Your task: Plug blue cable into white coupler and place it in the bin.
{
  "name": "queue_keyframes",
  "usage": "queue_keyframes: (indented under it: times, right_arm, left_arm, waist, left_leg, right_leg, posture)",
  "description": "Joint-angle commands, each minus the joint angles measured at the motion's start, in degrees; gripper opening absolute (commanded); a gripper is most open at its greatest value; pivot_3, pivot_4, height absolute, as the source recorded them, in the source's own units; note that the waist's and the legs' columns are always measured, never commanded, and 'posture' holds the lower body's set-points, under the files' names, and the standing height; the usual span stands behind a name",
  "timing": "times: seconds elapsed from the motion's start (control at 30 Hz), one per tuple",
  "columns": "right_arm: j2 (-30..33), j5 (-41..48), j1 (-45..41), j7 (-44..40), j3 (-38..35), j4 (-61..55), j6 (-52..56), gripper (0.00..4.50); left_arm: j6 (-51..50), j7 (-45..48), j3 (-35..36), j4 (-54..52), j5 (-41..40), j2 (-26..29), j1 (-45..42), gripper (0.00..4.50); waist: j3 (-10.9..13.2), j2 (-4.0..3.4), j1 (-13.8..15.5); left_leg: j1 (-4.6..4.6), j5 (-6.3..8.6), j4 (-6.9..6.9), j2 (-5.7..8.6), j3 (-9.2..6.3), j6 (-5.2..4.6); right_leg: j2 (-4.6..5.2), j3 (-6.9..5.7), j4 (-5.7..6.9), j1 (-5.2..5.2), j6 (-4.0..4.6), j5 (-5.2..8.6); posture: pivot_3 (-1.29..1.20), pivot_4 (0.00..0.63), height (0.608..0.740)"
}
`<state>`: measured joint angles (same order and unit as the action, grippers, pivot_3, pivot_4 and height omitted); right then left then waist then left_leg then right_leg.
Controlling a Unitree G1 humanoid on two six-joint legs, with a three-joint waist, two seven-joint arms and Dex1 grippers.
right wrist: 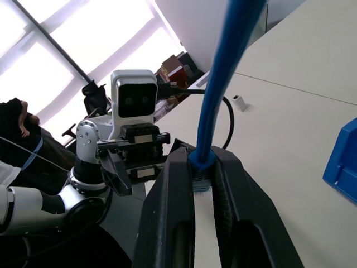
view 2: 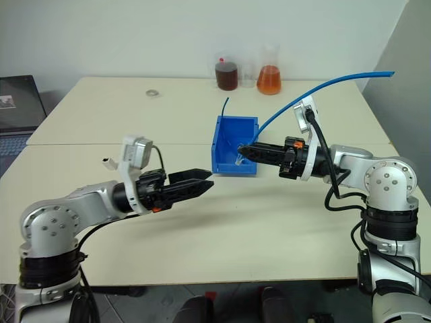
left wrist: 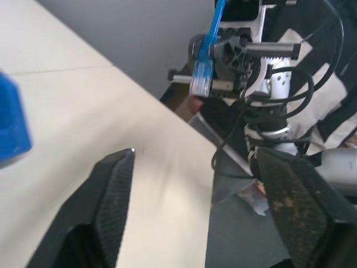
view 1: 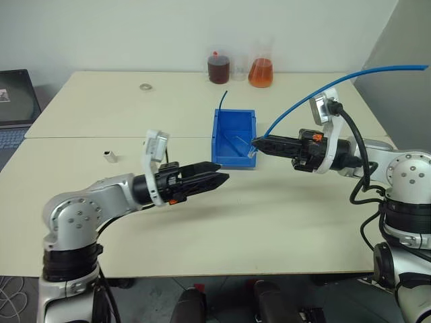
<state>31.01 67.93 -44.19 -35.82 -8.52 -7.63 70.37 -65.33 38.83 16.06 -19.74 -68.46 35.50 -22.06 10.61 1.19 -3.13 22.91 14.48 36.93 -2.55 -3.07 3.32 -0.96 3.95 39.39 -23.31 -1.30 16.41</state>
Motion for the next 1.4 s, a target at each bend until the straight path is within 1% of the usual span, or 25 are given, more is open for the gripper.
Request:
queue_keyframes:
  times: [0.03,0.1,0.13,0.2,0.23,0.3,0.43,0.5,0.57,0.67,0.8,0.9,0.97,1.03,1.13,1.23,1.3,1.4]
  right_arm:
    - [0.03,-1.25,-0.59,-2.09,0.32,-1.35,-2.24,0.16]
    - [-0.30,-2.14,-0.46,-2.76,0.94,-1.50,-2.97,0.16]
    - [-0.40,-2.54,-0.41,-3.05,1.19,-1.53,-3.28,0.16]
    - [-0.68,-3.36,-0.39,-3.67,1.82,-1.32,-3.90,0.16]
    - [-0.86,-3.84,-0.45,-3.97,2.19,-1.05,-4.24,0.16]
    - [-1.20,-4.77,-0.60,-4.67,2.75,-0.66,-4.72,0.16]
    - [-1.84,-5.83,-1.19,-5.40,3.40,-0.03,-5.10,0.16]
    - [-2.17,-5.97,-1.48,-5.55,3.47,0.06,-4.84,0.16]
    - [-2.38,-6.08,-1.61,-5.54,3.57,0.07,-4.72,0.16]
    - [-2.31,-6.25,-1.61,-5.30,3.45,-0.17,-4.61,0.16]
    - [-2.42,-6.15,-1.34,-4.26,2.96,-0.92,-4.24,0.16]
    - [-2.93,-6.41,-0.76,-2.82,2.74,-1.26,-4.51,0.16]
    - [-2.98,-6.07,-0.39,-2.28,2.45,-1.61,-4.32,0.16]
    - [-3.10,-5.69,0.13,-1.66,2.22,-2.21,-4.09,0.16]
    - [-3.15,-5.28,0.58,-1.09,1.97,-2.80,-3.87,0.16]
    - [-3.50,-5.11,0.60,-0.19,1.74,-3.10,-3.72,0.16]
    - [-3.51,-4.99,0.64,0.18,1.53,-3.35,-3.62,0.16]
    - [-3.41,-5.21,0.81,0.55,1.52,-3.58,-3.71,0.16]
  left_arm:
    - [12.59,-6.95,0.37,-4.21,18.21,3.99,8.06,4.49]
    - [18.83,-14.40,-1.91,-2.47,29.68,4.31,11.83,4.49]
    - [20.43,-17.17,-2.42,-1.57,33.06,3.85,13.02,4.49]
    - [25.05,-23.50,-4.04,-0.39,41.38,2.09,16.10,4.49]
    - [27.25,-27.15,-3.99,0.33,44.45,-0.13,17.18,4.49]
    - [30.15,-32.99,-3.95,2.03,49.21,-3.91,18.42,4.49]
    - [31.85,-41.99,-1.61,6.26,54.59,-10.50,16.93,4.49]
    - [31.98,-44.96,0.43,8.64,55.36,-12.63,15.20,4.49]
    - [33.14,-46.79,1.53,12.09,56.75,-13.31,13.59,4.49]
    - [35.66,-45.73,1.88,17.24,57.68,-12.70,11.38,4.49]
    - [39.58,-37.15,2.92,26.64,55.74,-8.72,7.32,4.49]
    - [43.97,-30.66,2.90,39.20,56.26,-3.33,1.90,4.49]
    - [46.12,-26.59,2.09,45.34,56.06,-1.61,-1.37,4.49]
    - [49.43,-22.09,0.81,53.90,56.64,0.01,-5.94,4.49]
    - [52.81,-18.27,0.38,61.93,56.92,0.90,-10.15,4.49]
    - [56.90,-14.03,-1.89,70.90,58.78,1.40,-15.73,4.49]
    - [58.49,-13.79,-1.95,75.53,59.23,1.17,-19.02,4.49]
    - [60.73,-13.60,-2.48,79.61,60.10,0.95,-22.08,4.49]
  waist:
    - [0.00,-0.01,-0.05]
    - [0.01,-0.02,-0.04]
    - [0.01,-0.02,0.07]
    - [0.01,-0.02,0.27]
    - [0.01,-0.03,0.31]
    - [0.01,-0.03,0.51]
    - [0.01,-0.02,1.37]
    - [0.00,-0.01,1.55]
    - [0.00,-0.01,1.59]
    - [-0.01,0.00,1.51]
    - [-0.01,0.00,1.47]
    - [-0.01,0.00,1.40]
    - [0.00,-0.01,1.32]
    - [-0.01,-0.01,1.32]
    - [-0.01,-0.01,1.49]
    - [-0.01,-0.01,1.59]
    - [-0.01,-0.01,1.64]
    - [-0.01,-0.01,1.57]
  left_leg:
    - [-0.01,0.00,-0.02,0.00,0.01,0.00]
    - [-0.03,0.00,-0.05,0.00,0.03,0.00]
    - [-0.03,0.00,-0.08,-0.01,0.02,0.00]
    - [-0.03,0.00,-0.07,-0.01,0.00,0.00]
    - [0.02,0.00,-0.06,-0.01,0.00,0.00]
    - [0.05,0.01,-0.08,-0.01,0.08,-0.01]
    - [0.12,0.01,-0.03,0.01,0.10,0.00]
    - [0.12,0.01,-0.03,0.00,0.08,0.00]
    - [0.12,0.01,-0.02,0.01,0.06,-0.01]
    - [0.10,0.01,-0.02,0.02,0.08,-0.01]
    - [0.09,0.01,-0.02,0.01,0.04,0.00]
    - [0.06,0.01,-0.02,0.00,0.04,0.00]
    - [0.06,0.00,-0.02,-0.03,0.00,-0.01]
    - [0.07,0.00,-0.03,0.01,0.04,0.00]
    - [0.11,0.00,-0.03,0.03,0.02,0.00]
    - [0.11,0.00,-0.04,0.05,0.01,0.00]
    - [0.12,0.00,-0.03,0.06,-0.04,-0.01]
    - [0.11,0.00,-0.02,0.06,-0.04,-0.01]
  right_leg:
    - [0.00,0.02,-0.02,0.00,0.00,0.00]
    - [0.00,0.04,-0.04,-0.01,0.02,-0.01]
    - [0.00,0.04,-0.05,-0.01,0.03,-0.01]
    - [0.00,0.04,-0.11,0.02,0.03,-0.02]
    - [0.00,0.03,-0.13,0.00,0.03,-0.02]
    - [0.03,0.08,-0.33,0.01,-0.03,-0.06]
    - [0.08,0.07,-0.37,0.01,-0.08,-0.10]
    - [0.08,0.07,-0.37,0.01,-0.08,-0.11]
    - [0.07,0.03,-0.32,0.01,-0.09,-0.12]
    - [0.07,0.04,-0.31,0.01,-0.09,-0.12]
    - [0.06,-0.02,-0.27,0.02,-0.08,-0.13]
    - [0.03,-0.03,-0.25,0.03,-0.07,-0.13]
    - [-0.01,-0.09,-0.26,0.03,-0.08,-0.13]
    - [0.03,-0.06,-0.28,0.03,-0.08,-0.13]
    - [0.06,-0.12,-0.30,0.03,-0.08,-0.13]
    - [0.10,-0.13,-0.29,0.03,-0.07,-0.13]
    - [0.10,-0.19,-0.27,0.04,-0.08,-0.13]
    - [0.09,-0.18,-0.27,0.05,-0.08,-0.13]
  posture:
    - [0.00,0.150,0.740]
    - [0.00,0.150,0.740]
    - [0.00,0.150,0.740]
    - [0.00,0.150,0.740]
    - [0.00,0.150,0.740]
    - [0.00,0.150,0.740]
    - [0.00,0.150,0.740]
    - [0.00,0.150,0.740]
    - [0.00,0.150,0.740]
    - [0.00,0.150,0.740]
    - [0.00,0.150,0.740]
    - [0.00,0.150,0.740]
    - [0.00,0.150,0.740]
    - [0.00,0.150,0.740]
    - [0.00,0.150,0.740]
    - [0.00,0.150,0.740]
    - [0.00,0.150,0.740]
    - [0.00,0.150,0.740]
